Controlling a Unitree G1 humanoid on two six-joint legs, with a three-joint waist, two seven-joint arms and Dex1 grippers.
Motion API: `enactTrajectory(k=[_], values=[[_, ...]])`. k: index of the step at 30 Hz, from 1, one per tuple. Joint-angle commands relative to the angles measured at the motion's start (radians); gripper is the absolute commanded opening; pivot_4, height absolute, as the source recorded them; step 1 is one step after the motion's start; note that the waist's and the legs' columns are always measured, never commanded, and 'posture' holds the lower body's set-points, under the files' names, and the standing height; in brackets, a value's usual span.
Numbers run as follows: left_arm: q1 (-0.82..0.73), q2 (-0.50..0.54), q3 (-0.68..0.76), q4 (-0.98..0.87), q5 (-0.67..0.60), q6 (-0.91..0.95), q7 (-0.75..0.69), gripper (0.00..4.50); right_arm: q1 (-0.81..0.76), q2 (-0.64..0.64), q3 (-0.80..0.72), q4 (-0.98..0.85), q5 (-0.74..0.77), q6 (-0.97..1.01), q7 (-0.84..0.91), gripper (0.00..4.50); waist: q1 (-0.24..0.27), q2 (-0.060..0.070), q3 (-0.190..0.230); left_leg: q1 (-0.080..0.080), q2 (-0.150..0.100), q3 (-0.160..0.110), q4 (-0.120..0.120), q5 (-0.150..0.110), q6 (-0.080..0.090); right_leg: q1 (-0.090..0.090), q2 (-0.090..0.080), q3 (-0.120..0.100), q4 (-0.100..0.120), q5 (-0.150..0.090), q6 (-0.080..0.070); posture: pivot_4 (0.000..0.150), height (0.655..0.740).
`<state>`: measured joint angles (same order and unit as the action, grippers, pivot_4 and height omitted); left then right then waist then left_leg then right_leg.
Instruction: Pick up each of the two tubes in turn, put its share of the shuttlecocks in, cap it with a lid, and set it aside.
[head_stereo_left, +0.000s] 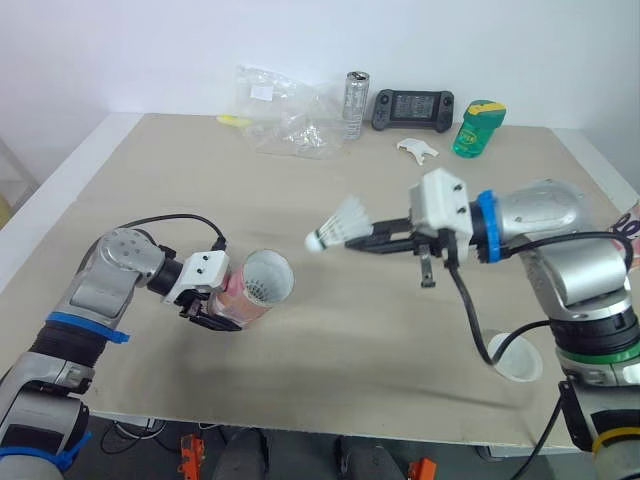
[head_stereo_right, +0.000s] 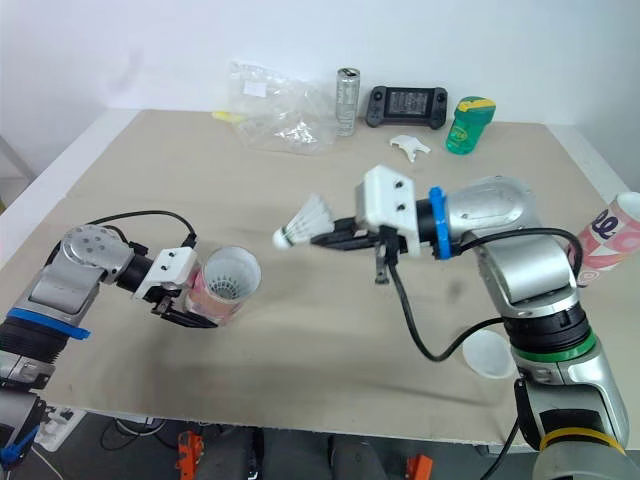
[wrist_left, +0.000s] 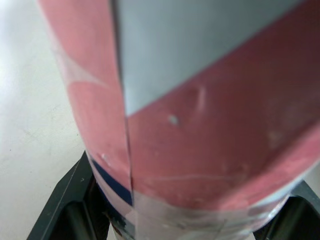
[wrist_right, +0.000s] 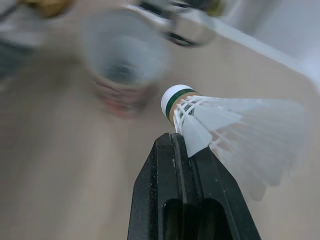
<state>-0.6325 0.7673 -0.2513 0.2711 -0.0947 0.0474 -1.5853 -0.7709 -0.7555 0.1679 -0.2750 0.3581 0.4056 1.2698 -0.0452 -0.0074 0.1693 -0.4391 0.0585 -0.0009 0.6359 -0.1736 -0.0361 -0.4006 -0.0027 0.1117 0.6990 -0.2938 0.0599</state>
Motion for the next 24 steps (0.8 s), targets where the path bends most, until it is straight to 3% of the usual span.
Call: enactTrajectory(k=[1, 11, 15, 21, 24], values=[[0.010, -0.015, -0.051, 0.013, 0.021, 0.001, -0.022, 2.92, -0.085, 0.029, 0.046, -0.060, 0.013, -0.002, 0.032, 0.03, -0.001, 0.000, 0.000, 0.000, 0.000, 0.000, 0.000, 0.000, 0.000, 0.000, 0.000, 0.000, 0.000, 0.000, 0.000, 0.150, 0.7236], [0.003, -0.020, -0.048, 0.017, 0.019, 0.010, -0.023, 2.92, -0.213, 0.164, 0.216, 0.059, -0.077, -0.088, 0.100, 0.03, 0.003, 0.000, 0.000, 0.000, 0.000, 0.000, 0.000, 0.000, 0.000, 0.000, 0.000, -0.001, 0.000, 0.001, -0.002, 0.150, 0.7236], [0.008, -0.016, -0.044, 0.012, 0.019, 0.013, -0.020, 2.92, -0.271, 0.204, 0.280, 0.117, -0.092, -0.051, 0.153, 1.44, 0.003, 0.000, 0.000, 0.000, 0.000, 0.000, 0.000, 0.000, 0.000, -0.001, 0.000, -0.001, 0.000, 0.001, -0.003, 0.150, 0.7236], [0.018, -0.011, -0.039, 0.000, 0.015, 0.021, -0.018, 2.92, -0.299, 0.219, 0.252, 0.142, -0.069, -0.032, 0.176, 4.40, 0.003, 0.000, 0.000, -0.001, 0.000, -0.001, 0.000, 0.000, 0.000, 0.000, 0.000, -0.001, 0.000, 0.001, -0.004, 0.150, 0.7236], [0.022, -0.009, -0.037, -0.002, 0.015, 0.023, -0.016, 2.92, -0.313, 0.206, 0.167, 0.169, -0.004, 0.009, 0.175, 4.40, 0.003, 0.000, 0.000, -0.001, 0.000, -0.001, 0.000, 0.000, 0.000, 0.000, 0.000, -0.001, 0.000, 0.001, -0.004, 0.150, 0.7236]])
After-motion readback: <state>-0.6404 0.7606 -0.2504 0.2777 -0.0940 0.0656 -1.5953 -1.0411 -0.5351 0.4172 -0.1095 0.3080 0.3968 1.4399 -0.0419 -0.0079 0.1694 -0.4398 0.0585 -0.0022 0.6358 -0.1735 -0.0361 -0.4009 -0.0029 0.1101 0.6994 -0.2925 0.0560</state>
